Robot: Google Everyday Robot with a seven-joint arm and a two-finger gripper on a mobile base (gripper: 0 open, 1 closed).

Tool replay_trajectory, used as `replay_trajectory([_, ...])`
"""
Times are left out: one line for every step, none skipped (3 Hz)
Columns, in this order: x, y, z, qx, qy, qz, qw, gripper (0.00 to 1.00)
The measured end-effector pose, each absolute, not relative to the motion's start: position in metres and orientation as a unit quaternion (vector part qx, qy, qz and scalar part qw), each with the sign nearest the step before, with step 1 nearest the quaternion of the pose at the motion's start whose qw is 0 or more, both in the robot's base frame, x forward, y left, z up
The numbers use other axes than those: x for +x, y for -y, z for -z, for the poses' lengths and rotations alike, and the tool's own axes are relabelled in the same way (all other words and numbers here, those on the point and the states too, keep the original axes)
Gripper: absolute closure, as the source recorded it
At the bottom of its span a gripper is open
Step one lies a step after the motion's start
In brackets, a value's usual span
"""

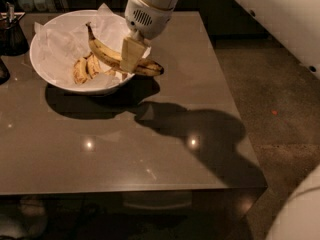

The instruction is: Pick banana from white bowl

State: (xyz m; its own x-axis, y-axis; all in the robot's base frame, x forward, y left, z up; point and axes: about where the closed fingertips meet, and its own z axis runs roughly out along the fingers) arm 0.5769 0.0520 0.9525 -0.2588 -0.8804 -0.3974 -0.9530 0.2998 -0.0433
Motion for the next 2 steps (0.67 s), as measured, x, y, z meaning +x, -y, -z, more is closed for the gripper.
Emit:
replay_trajectory([0.548, -0.051, -0.960, -0.579, -0.787, -0.111, 0.182, 1.00])
replay_trajectory([0.496, -0.044, -0.961, -0.556, -0.800, -0.132, 0.183, 1.00])
